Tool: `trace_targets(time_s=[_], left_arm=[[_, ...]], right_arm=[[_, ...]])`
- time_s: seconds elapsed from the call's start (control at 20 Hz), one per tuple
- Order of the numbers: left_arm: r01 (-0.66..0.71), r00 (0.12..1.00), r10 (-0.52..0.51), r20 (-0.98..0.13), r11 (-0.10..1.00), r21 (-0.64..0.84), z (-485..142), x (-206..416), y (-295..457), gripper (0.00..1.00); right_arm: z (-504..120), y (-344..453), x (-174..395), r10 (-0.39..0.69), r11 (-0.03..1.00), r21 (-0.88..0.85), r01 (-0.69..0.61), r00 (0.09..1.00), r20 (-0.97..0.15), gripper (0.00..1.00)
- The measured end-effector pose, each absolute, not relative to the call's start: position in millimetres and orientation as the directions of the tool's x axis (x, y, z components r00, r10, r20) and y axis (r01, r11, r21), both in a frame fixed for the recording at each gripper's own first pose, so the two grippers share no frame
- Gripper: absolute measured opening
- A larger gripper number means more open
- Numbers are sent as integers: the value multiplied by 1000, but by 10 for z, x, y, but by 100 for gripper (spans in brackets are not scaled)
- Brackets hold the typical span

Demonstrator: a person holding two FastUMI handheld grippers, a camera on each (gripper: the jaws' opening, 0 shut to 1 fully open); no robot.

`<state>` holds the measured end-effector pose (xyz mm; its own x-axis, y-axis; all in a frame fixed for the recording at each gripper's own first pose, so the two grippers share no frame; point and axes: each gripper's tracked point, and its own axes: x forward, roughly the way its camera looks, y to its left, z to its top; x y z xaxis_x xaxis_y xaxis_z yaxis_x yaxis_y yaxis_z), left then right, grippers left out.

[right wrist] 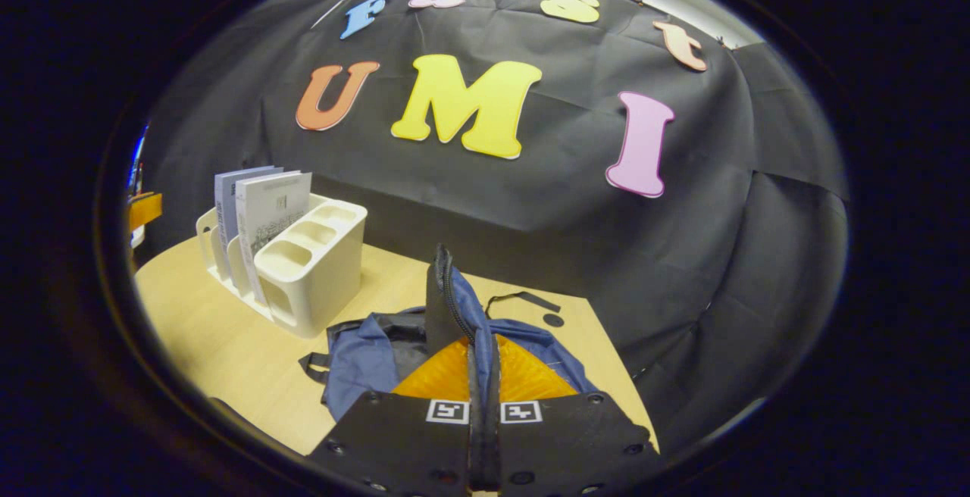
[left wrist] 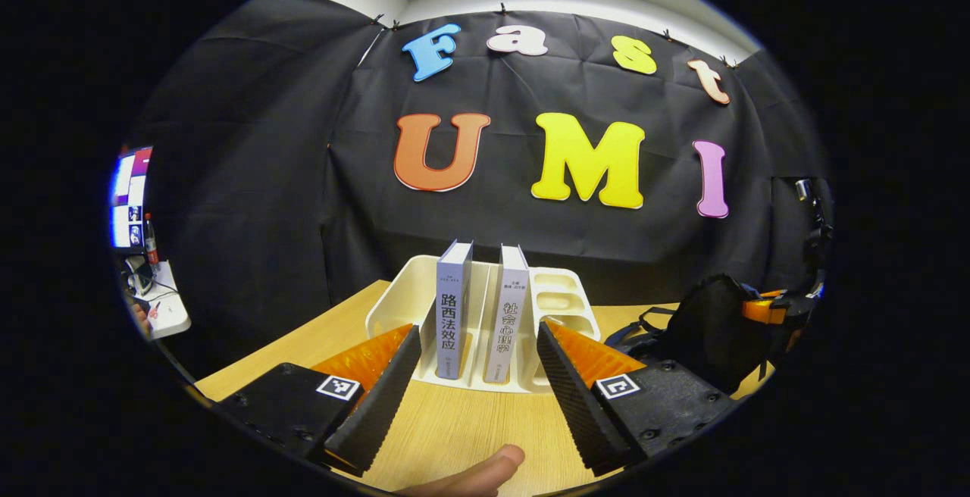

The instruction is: Open the schoolbag, grab two books from the bookshelf and put them into the schoolbag.

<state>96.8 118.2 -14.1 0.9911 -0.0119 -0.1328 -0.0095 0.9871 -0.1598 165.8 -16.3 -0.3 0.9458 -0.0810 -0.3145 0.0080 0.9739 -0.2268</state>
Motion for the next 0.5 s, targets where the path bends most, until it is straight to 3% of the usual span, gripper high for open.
trace_targets(time_s=[0.5], left_arm=[[44,990,-67,-123,982,-185,367,1666,923,98]], right_arm=[[531,-645,1780,-78,973,-228,21,966,-245,0]])
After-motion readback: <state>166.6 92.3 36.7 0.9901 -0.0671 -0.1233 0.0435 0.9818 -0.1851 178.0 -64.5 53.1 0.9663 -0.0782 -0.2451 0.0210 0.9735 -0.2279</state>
